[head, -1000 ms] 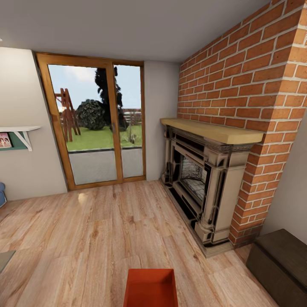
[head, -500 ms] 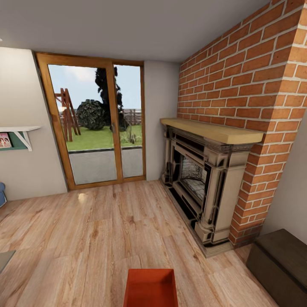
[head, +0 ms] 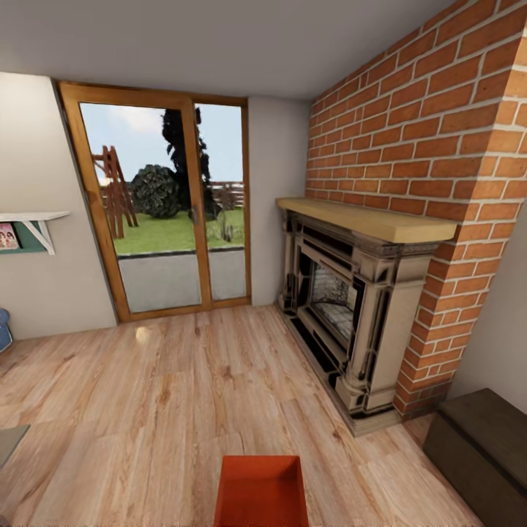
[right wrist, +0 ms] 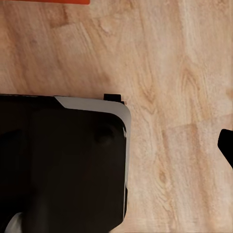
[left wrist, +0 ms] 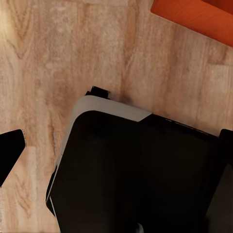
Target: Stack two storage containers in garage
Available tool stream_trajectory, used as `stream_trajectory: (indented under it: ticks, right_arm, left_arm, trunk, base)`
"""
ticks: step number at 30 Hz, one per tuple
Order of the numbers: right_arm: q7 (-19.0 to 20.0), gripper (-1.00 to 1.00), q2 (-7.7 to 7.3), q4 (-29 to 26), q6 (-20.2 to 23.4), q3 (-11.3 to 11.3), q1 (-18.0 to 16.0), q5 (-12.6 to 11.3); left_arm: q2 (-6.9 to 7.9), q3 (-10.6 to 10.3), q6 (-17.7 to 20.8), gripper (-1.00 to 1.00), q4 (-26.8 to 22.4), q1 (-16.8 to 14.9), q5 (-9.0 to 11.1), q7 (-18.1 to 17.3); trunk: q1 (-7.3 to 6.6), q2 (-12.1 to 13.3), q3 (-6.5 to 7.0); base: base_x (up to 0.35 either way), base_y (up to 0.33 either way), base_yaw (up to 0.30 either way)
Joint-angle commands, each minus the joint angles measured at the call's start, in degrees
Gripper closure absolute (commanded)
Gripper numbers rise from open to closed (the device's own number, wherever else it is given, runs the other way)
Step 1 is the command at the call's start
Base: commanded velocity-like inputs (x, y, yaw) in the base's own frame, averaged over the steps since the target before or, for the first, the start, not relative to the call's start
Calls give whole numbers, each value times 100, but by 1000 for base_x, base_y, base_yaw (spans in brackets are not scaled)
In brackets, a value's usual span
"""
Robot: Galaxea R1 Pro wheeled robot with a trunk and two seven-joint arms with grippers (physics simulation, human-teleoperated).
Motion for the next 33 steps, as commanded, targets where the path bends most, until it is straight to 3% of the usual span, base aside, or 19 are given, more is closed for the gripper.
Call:
stream_trajectory:
  ticks: [1, 33]
  right_arm:
    - [11, -100, -2, 11, -24, 4, -4, 20]
    - [11, -100, -10, 11, -24, 4, -4, 6]
  left_arm:
    - [0, -49, 17, -100, -1, -2, 48, 13]
    - [0, -50, 17, -100, -5, -3, 49, 13]
  trunk:
    - [2, -5, -12]
    - [2, -5, -302]
  base:
    - [0, 119, 0]
    - [0, 6, 0]
